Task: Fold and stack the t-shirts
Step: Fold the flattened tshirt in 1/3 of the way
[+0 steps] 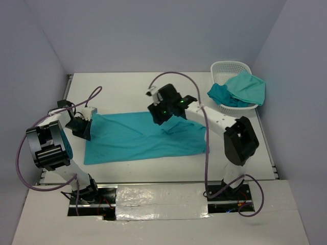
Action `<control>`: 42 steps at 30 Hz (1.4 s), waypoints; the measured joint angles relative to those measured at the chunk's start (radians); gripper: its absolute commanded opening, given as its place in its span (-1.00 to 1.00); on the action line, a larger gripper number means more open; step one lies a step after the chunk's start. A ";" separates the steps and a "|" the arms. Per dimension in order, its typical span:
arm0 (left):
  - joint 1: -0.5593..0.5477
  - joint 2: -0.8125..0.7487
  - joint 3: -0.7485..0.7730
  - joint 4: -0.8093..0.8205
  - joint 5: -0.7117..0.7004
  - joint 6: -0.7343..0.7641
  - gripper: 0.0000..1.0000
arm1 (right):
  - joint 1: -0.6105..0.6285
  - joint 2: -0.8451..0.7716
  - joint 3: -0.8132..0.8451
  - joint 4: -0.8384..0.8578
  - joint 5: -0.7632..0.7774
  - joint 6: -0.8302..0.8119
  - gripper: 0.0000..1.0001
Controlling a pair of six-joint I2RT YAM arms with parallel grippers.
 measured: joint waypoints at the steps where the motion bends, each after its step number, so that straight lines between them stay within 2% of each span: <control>1: 0.000 0.000 0.000 -0.002 0.000 0.000 -0.87 | 0.034 0.029 0.021 0.005 -0.035 -0.023 0.05; 8: 0.000 -0.002 0.000 -0.008 -0.010 -0.001 -0.95 | 0.147 0.179 0.067 -0.031 -0.110 -0.146 0.31; 12: 0.000 -0.002 0.000 -0.008 -0.012 -0.001 -1.00 | 0.184 0.245 0.099 -0.031 -0.082 -0.163 0.32; 18: 0.000 -0.013 0.000 -0.011 -0.015 0.000 -1.00 | 0.203 0.320 0.128 -0.031 -0.003 -0.146 0.22; 21: 0.000 -0.023 0.000 -0.014 -0.015 0.000 -1.00 | 0.201 0.337 0.138 -0.030 0.046 -0.129 0.11; 23: 0.000 -0.026 0.000 -0.015 -0.015 0.000 -1.00 | 0.198 0.343 0.142 -0.029 0.070 -0.113 -0.09; 24: 0.000 -0.027 0.000 -0.016 -0.015 0.000 -1.00 | 0.198 0.345 0.143 -0.028 0.080 -0.108 -0.33; 26: 0.000 -0.031 0.000 -0.019 -0.016 0.001 -1.00 | 0.196 0.348 0.143 -0.027 0.091 -0.096 -0.67; 27: 0.000 -0.034 0.000 -0.019 -0.016 0.001 -1.00 | 0.196 0.349 0.143 -0.025 0.098 -0.090 -1.00; 33: 0.000 -0.061 0.000 -0.021 -0.018 0.001 -1.00 | 0.185 0.346 0.129 -0.001 0.109 -0.037 -1.00; 42: -0.001 -0.091 0.000 -0.021 -0.011 0.000 -1.00 | 0.119 0.262 0.015 0.068 0.095 0.029 -1.00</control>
